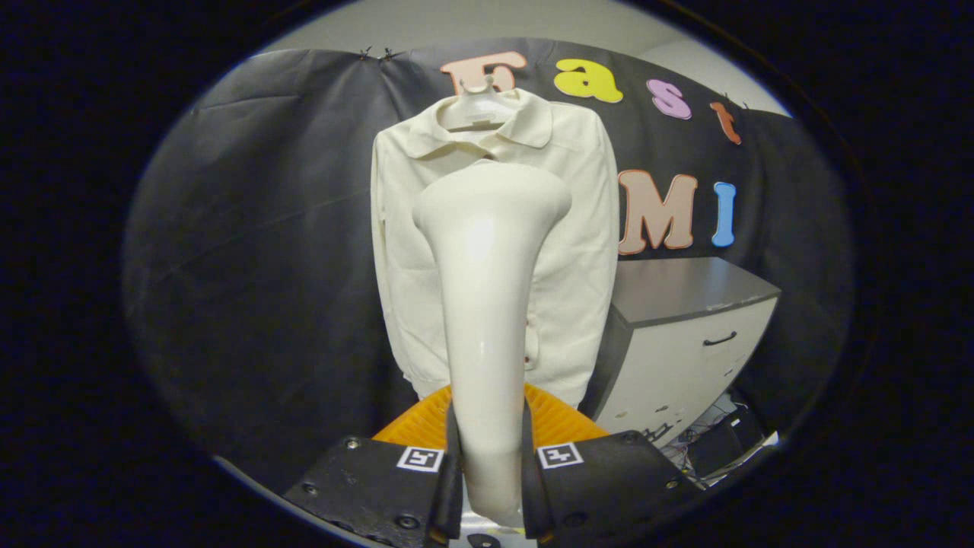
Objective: Iron the clothes twice with a garment steamer, once on the left side and once on the right side.
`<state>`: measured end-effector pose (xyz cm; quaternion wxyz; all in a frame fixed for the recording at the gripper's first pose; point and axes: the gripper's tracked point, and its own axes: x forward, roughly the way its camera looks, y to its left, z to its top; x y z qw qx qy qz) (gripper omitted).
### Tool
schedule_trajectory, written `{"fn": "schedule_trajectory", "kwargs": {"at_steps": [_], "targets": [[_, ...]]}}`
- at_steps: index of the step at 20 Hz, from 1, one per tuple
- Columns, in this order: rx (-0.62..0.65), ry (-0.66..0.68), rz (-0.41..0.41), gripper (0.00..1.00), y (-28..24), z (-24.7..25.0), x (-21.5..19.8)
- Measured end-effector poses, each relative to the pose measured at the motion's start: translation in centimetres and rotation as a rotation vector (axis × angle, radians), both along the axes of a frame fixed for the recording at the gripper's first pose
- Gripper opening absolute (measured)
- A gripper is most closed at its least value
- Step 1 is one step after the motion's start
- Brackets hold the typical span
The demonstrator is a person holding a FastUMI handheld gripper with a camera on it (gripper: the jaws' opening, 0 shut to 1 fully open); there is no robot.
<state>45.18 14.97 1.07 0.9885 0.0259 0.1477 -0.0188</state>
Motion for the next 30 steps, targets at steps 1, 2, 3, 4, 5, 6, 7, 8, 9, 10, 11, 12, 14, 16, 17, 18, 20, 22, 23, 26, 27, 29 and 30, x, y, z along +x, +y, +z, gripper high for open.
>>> {"fn": "schedule_trajectory", "kwargs": {"at_steps": [1,2,3,4,5,6,7,8,9,10,11,12,14,16,17,18,20,22,23,26,27,29,30], "targets": [[0.007,-0.016,-0.003,0.31,-0.4,0.8,0.2],[0.011,-0.031,-0.005,0.31,-0.8,1.6,0.6],[0.015,-0.043,-0.004,0.31,-1.2,2.1,1.2],[0.017,-0.055,0.0,0.31,-1.5,2.6,2.1],[0.02,-0.064,0.004,0.31,-1.7,3.1,2.9],[0.025,-0.069,0.01,0.31,-1.9,3.5,3.7],[0.027,-0.075,0.017,0.31,-2.0,3.9,4.5],[0.023,-0.085,0.023,0.31,-2.2,4.4,5.4],[0.018,-0.095,0.026,0.31,-2.5,4.8,6.1],[0.014,-0.108,0.03,0.31,-2.7,5.2,6.9],[0.007,-0.118,0.037,0.31,-2.9,5.6,7.8],[0.002,-0.125,0.044,0.31,-3.0,5.9,8.6],[-0.002,-0.146,0.049,0.31,-3.5,6.4,10.2],[0.001,-0.178,0.044,0.31,-4.1,7.0,11.6],[0.002,-0.184,0.041,0.31,-4.4,7.1,12.3],[0.004,-0.196,0.037,0.31,-4.7,7.3,13.0],[0.016,-0.183,0.038,0.31,-5.1,6.6,14.6],[0.024,-0.161,0.039,0.31,-5.5,5.7,16.0],[0.03,-0.155,0.041,0.31,-5.6,5.3,16.6],[0.03,-0.149,0.045,0.31,-5.8,4.4,17.9],[0.026,-0.145,0.049,0.31,-5.8,4.1,18.3],[0.034,-0.13,0.056,0.31,-5.8,3.0,19.0],[0.037,-0.12,0.058,0.31,-5.9,2.5,19.4]]}}
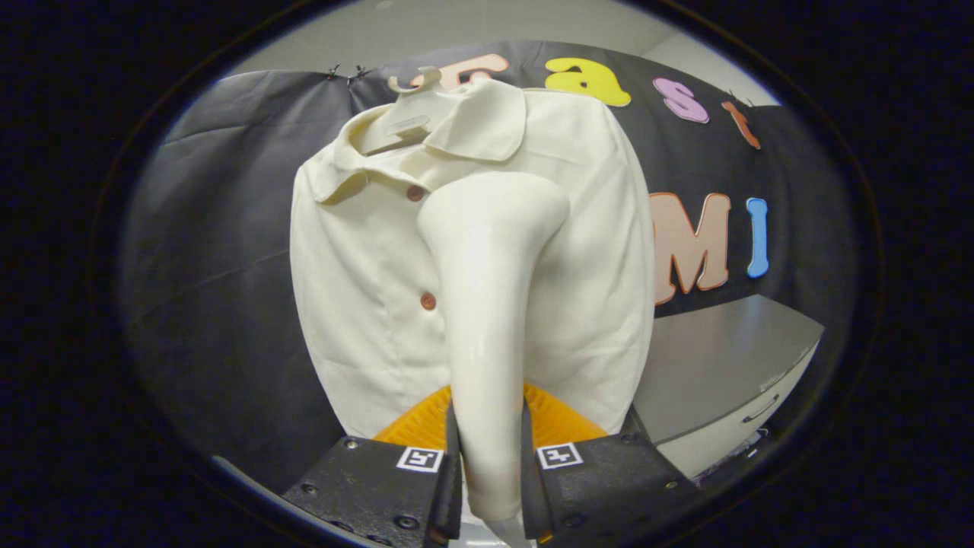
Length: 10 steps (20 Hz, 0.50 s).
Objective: Iron the clothes twice with a garment steamer, once on the left side and once on the right side.
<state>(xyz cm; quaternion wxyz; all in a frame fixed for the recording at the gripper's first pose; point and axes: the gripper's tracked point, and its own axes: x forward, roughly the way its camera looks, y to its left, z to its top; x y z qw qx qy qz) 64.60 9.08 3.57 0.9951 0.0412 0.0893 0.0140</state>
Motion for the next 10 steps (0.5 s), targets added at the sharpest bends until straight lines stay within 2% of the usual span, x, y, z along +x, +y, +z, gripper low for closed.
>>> {"fn": "schedule_trajectory", "kwargs": {"at_steps": [10], "targets": [[0.028,0.103,0.007,0.31,-0.9,-6.2,0.3]]}}
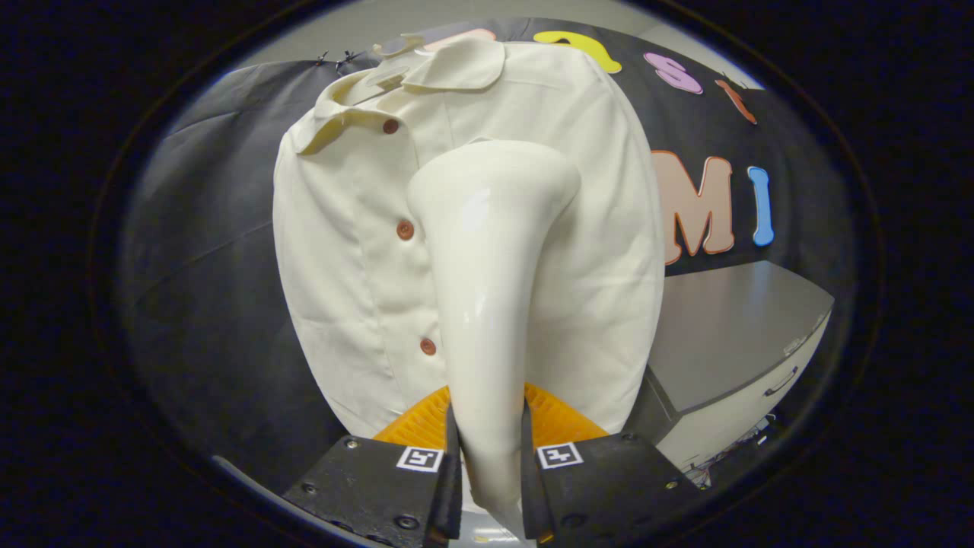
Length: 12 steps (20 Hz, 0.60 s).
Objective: Iron the clothes twice with a garment steamer, once on the left side and once on the right side.
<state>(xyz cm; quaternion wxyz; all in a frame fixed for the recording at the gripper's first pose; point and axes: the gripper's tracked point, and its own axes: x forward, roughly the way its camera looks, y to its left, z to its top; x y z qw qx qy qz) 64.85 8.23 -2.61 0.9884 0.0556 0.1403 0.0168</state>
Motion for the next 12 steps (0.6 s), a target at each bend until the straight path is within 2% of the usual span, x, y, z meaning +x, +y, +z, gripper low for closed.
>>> {"fn": "schedule_trajectory", "kwargs": {"at_steps": [12], "targets": [[0.009,0.122,-0.005,0.31,-1.2,-6.9,-1.4]]}}
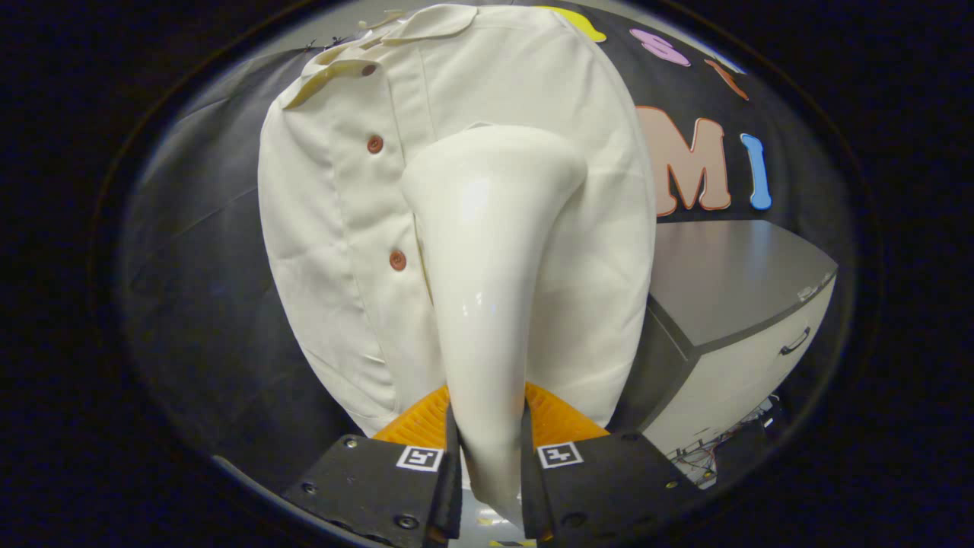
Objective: Iron the clothes twice with a garment steamer, once on the left side and once on the right side.
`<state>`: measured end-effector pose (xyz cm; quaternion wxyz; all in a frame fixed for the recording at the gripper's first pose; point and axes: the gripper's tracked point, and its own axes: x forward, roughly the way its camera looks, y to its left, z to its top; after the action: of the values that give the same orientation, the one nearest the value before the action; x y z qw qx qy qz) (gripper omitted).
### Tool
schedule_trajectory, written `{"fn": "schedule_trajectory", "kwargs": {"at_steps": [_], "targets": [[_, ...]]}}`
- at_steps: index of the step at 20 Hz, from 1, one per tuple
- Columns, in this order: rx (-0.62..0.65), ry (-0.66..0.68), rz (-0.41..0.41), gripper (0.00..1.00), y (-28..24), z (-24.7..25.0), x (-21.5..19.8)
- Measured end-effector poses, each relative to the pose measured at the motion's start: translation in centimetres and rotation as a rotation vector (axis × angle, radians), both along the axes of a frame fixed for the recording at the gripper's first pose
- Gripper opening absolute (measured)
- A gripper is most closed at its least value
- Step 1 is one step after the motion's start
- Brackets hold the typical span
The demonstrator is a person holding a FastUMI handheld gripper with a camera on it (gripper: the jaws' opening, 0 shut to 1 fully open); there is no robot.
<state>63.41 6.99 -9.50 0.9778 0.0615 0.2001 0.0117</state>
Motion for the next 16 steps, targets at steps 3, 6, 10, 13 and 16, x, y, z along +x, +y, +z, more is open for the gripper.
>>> {"fn": "schedule_trajectory", "kwargs": {"at_steps": [3,6,10,13,16], "targets": [[0.0,0.034,-0.002,0.31,-0.4,-2.0,-0.7],[0.01,0.085,-0.007,0.31,-0.9,-4.8,-1.6],[0.004,0.149,-0.009,0.32,-1.6,-7.9,-3.2],[0.021,0.166,-0.022,0.31,-2.1,-8.8,-3.6],[0.02,0.175,-0.027,0.31,-2.6,-9.1,-4.4]]}}
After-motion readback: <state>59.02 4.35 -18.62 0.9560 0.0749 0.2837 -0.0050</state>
